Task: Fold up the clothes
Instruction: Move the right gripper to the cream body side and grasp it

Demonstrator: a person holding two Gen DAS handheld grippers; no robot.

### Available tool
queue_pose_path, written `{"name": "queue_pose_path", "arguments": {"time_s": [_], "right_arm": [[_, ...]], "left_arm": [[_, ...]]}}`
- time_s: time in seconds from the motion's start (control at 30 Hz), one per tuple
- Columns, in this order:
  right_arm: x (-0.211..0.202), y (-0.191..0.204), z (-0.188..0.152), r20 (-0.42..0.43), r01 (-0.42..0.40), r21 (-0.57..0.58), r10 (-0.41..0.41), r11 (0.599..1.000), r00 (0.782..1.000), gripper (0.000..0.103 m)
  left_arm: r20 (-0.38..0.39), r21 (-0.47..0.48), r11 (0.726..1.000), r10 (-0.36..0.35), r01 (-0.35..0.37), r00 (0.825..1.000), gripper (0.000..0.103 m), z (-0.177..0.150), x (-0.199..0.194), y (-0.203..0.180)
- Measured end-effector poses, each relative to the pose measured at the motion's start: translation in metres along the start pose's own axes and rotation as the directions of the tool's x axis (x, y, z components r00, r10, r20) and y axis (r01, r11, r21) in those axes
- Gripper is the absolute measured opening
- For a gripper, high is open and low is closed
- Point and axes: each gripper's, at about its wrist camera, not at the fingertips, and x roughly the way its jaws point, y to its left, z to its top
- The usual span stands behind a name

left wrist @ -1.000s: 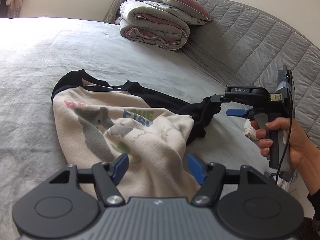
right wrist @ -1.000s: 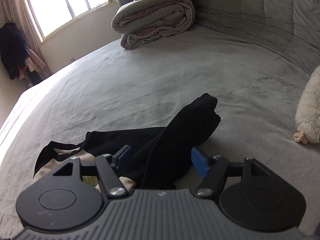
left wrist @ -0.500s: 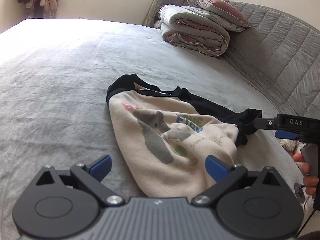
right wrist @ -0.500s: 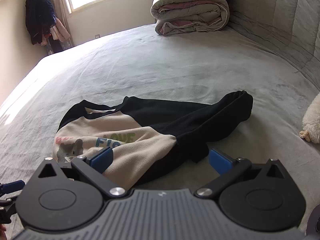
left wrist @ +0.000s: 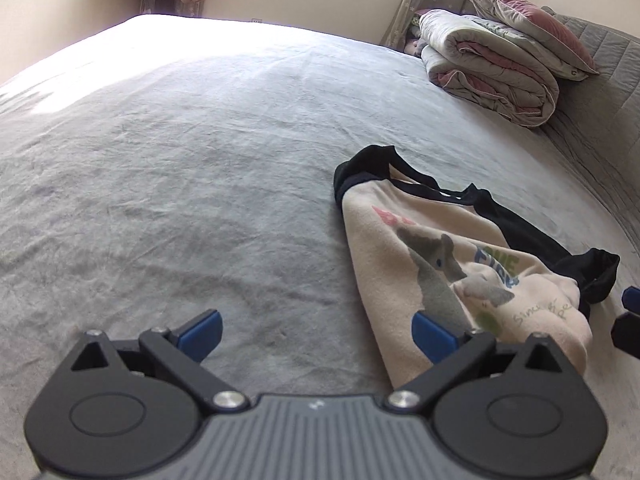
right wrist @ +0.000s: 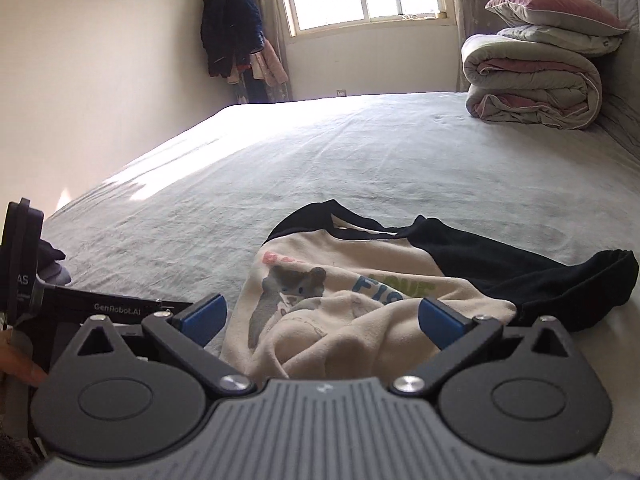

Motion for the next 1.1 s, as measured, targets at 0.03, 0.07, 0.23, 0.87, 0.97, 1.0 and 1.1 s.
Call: {"name": "queue_pose_path", "arguments": {"time_s": [0.03, 0.07, 0.23, 0.87, 0.97, 1.0, 1.1], "right_arm": [[0.003, 0.005, 0.0, -0.014, -0.016, -0.009, 0.016, 1.0, 1.0, 0.103], [0.005, 0.008, 0.0, -0.025, -0.035, -0.007, 0.035, 0.999, 0.999, 0.103], [0.011, 0.021, 0.0, -0.027, -0.097, 0.028, 0.098, 0.995, 0.995, 0.103], [0.069, 0.065, -0.037, -0.178, -0.069, -0.184, 0.036, 0.98, 0.983, 0.071], [0.078, 0.066, -0.044, -0.202, -0.039, -0.221, -0.006, 0.975, 0.979, 0.061], [0.081, 0.065, -0.046, -0.206, -0.025, -0.23, -0.023, 0.973, 0.978, 0.055], [0.083, 0.06, -0.049, -0.207, 0.007, -0.237, -0.057, 0.972, 0.977, 0.035]], "left_arm": [[-0.009, -0.008, 1.0, -0.006, 0.005, 1.0, 0.101, 0.001, 0.001, 0.001], [-0.014, -0.013, 1.0, -0.013, 0.013, 1.0, 0.101, 0.001, 0.001, 0.002], [-0.02, -0.018, 1.0, -0.024, 0.023, 1.0, 0.101, 0.002, 0.001, 0.002], [0.005, -0.195, 0.98, -0.047, 0.047, 0.999, 0.095, 0.005, -0.001, 0.031], [0.002, -0.196, 0.978, -0.076, 0.074, 0.997, 0.091, 0.003, 0.0, 0.027], [0.001, -0.193, 0.978, -0.08, 0.079, 0.997, 0.09, 0.002, 0.0, 0.026], [0.002, -0.179, 0.98, -0.089, 0.088, 0.996, 0.088, 0.0, 0.0, 0.02]]}}
